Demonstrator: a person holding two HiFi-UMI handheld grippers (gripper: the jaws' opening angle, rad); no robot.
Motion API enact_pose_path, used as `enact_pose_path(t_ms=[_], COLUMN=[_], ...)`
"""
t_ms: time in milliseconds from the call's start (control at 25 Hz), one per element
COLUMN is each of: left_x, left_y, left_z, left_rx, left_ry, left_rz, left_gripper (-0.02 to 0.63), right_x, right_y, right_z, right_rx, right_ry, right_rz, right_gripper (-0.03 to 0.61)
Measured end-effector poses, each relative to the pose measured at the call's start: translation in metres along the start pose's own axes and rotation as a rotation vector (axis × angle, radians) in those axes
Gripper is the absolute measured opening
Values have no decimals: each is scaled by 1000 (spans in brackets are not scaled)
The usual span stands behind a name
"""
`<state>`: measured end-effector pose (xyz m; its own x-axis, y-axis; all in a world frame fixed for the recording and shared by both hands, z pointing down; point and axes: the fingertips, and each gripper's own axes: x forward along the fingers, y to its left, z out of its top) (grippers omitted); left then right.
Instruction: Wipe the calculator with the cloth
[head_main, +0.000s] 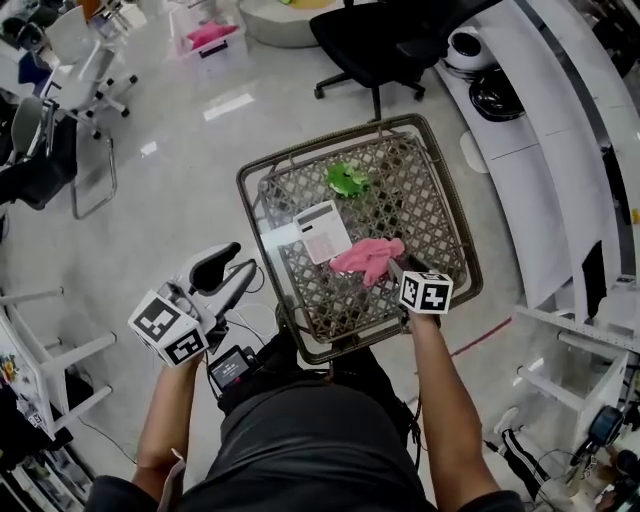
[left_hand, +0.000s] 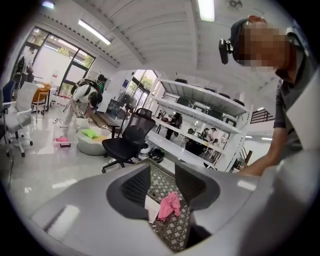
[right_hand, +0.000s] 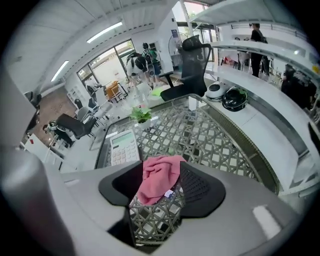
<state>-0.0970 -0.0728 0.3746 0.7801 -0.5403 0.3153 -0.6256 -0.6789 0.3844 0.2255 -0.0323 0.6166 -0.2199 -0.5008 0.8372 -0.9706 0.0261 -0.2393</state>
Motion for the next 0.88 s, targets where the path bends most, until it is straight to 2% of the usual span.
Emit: enact_pose_path(t_ms=[320,560,880], left_x=[-4,-14,-26], left_y=[-4,-15,-16], left_z=[19,30,42], left_rx=[45,65,94], left_ry=[-29,-47,-90], left_rz=[-23,-44,-64], left_gripper=[195,195,195], right_x=[-59,-131,-240], right_y=[3,32,82], right_z=[57,108,176], right_rx=[-1,-9,-98], right_ry=[-206,-407,-692], right_rz=[-20,37,126], right_gripper=[211,210,210])
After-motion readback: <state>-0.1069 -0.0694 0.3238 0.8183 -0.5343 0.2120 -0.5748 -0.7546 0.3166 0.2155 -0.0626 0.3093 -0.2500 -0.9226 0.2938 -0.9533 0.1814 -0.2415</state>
